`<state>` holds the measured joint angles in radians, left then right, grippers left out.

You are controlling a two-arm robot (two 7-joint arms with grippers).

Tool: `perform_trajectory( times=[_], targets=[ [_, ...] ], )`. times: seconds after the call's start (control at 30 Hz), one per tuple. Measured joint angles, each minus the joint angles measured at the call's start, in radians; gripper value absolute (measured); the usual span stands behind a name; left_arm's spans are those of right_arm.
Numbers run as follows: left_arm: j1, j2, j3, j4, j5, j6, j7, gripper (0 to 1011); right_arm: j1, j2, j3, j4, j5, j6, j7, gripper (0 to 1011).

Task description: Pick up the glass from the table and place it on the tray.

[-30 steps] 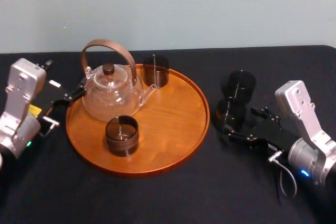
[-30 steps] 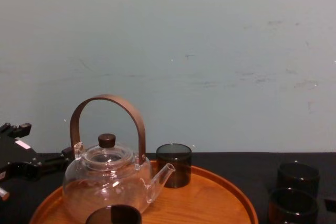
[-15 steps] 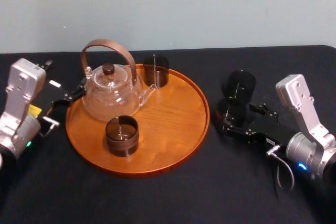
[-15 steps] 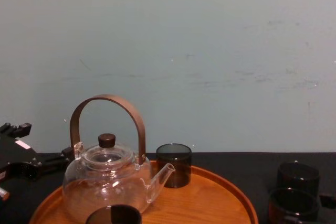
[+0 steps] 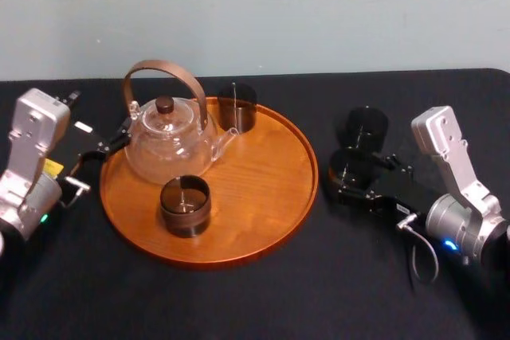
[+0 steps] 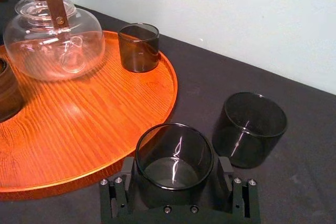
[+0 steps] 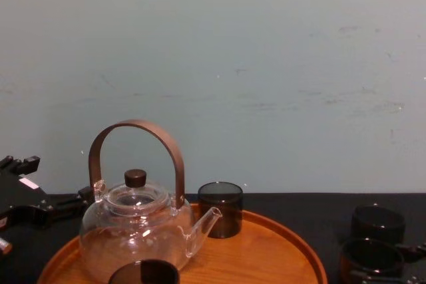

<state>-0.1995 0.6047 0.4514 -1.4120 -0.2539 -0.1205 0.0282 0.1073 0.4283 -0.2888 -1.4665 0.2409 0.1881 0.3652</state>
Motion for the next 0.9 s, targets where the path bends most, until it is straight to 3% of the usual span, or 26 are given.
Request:
perform_trajectory(
  times=[0.37, 0.9],
  targets=[
    [0.000, 0.000, 0.000, 0.000, 0.000, 0.000, 0.000, 1001, 0.033, -0.013, -0.016, 0.040, 0.007, 0.014, 0.012, 1002],
    [0.000, 0.000, 0.000, 0.000, 0.000, 0.000, 0.000, 1001, 0.051, -0.018, -0.026, 0.045, 0.022, 0.054, 0.012, 1002]
  ],
)
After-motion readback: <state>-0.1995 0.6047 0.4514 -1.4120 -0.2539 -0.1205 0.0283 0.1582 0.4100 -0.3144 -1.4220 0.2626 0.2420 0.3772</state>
